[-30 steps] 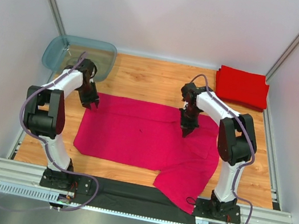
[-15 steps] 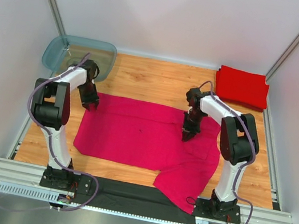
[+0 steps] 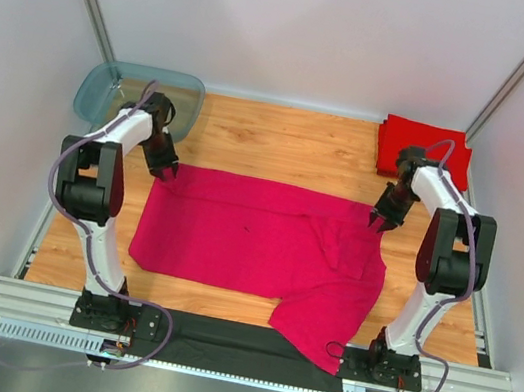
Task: Fold and stack the t-shirts
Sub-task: Fold the tshirt
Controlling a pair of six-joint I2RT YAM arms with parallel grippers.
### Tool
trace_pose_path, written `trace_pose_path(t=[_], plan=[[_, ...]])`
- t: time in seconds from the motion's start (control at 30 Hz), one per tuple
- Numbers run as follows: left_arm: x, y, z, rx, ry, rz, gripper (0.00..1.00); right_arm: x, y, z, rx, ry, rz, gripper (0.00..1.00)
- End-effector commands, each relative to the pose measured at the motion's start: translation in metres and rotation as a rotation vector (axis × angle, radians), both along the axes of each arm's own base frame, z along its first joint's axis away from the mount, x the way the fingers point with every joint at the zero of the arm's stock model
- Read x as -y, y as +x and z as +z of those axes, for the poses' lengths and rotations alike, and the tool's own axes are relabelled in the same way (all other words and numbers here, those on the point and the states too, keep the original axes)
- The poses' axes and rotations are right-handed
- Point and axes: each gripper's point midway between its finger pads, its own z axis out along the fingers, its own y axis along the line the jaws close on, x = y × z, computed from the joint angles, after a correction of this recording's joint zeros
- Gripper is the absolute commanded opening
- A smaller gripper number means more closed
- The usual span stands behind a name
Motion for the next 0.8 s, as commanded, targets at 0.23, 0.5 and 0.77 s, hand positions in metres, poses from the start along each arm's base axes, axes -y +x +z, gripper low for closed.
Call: trace_pose_path(t=[0.23,0.5,0.77], plan=[[-0.046,-0.012,0.006,-0.109,0.256,0.126,0.4,0.048,0.02,-0.043,-0.025,-0.122,-0.095,0.22],[-0.011,0.021,0.046,0.096,0.148,0.08,0.4,0.058,0.018,-0.041,-0.03,-0.174,-0.067,0.11],[0.021,0.016,0.009,0.09,0.013,0.082,0.4,0.061,0.022,-0.038,-0.019,-0.183,-0.039,0.14]])
